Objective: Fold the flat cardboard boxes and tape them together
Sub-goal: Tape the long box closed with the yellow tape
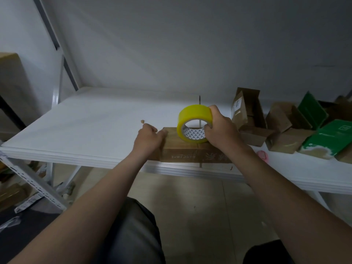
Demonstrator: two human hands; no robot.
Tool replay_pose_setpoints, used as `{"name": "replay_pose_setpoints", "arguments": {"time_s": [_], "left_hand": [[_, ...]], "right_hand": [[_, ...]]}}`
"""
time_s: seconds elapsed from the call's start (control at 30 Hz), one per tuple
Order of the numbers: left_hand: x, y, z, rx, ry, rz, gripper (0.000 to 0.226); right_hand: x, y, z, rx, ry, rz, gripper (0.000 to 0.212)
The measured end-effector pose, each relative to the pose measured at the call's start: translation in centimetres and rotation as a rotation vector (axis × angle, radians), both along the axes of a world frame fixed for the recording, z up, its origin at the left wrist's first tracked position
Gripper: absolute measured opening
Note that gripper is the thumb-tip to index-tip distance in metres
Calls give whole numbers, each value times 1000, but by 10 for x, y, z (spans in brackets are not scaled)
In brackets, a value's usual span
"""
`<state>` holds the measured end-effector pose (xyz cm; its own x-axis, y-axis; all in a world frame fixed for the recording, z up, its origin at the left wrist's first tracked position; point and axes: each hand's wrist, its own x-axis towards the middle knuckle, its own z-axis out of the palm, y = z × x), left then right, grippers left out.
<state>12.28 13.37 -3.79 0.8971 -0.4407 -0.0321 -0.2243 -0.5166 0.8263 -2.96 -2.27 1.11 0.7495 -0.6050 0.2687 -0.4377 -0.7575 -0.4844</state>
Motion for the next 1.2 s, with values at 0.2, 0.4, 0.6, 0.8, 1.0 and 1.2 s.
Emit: {"name": "replay_pose_setpoints", "arguments": {"time_s": [0.2,0.4,0.6,0.8,1.0,1.2], "left_hand": [[-7,-22,-12,43,100,79,64],[-9,-22,-17,137,130,172,90],[-7,-25,-17,136,132,155,69],[-4,-22,-18,104,119,114,61],[-10,-20,-11,101,80,79,56],[-12,-19,-5,165,-12,64,50]], "right_hand": [[2,4,-1,-8,-22,-15,48],[-7,13,-5,-17,-21,-105,37],[4,2,1,68,-68,-117,35],[-40,-40,9,-78,-80,-270,47],[-52,-47,-24,230,-326,-281,26],[-52,-38,-29,229,-315,-306,29]]}}
